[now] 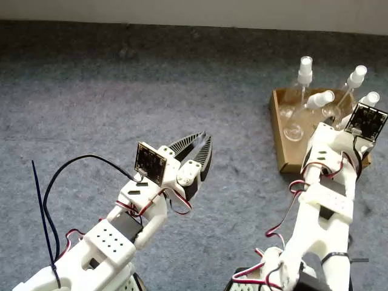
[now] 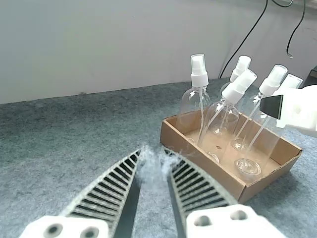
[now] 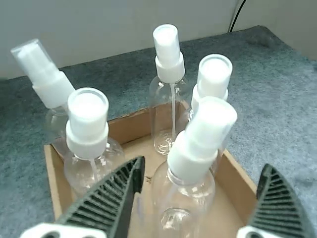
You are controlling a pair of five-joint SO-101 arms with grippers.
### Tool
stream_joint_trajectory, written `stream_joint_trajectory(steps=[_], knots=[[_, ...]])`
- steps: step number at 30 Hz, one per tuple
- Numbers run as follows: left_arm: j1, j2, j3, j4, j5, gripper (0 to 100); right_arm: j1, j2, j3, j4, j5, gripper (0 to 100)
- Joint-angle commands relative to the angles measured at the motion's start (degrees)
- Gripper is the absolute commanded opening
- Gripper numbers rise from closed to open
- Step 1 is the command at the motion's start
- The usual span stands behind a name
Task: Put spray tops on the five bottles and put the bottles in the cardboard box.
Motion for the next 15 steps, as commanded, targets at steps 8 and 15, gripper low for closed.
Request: stream_joint_trajectory(steps=[8, 15], knots=[[-2.2, -0.6, -7.8, 15.9, -5.7, 1, 0.0, -22.3, -1.9, 28.4, 0.9, 31.7], [-10.7, -0.7, -23.6, 40.4, -5.8, 1, -1.1, -36.1, -2.1, 41.0, 8.8, 31.7]])
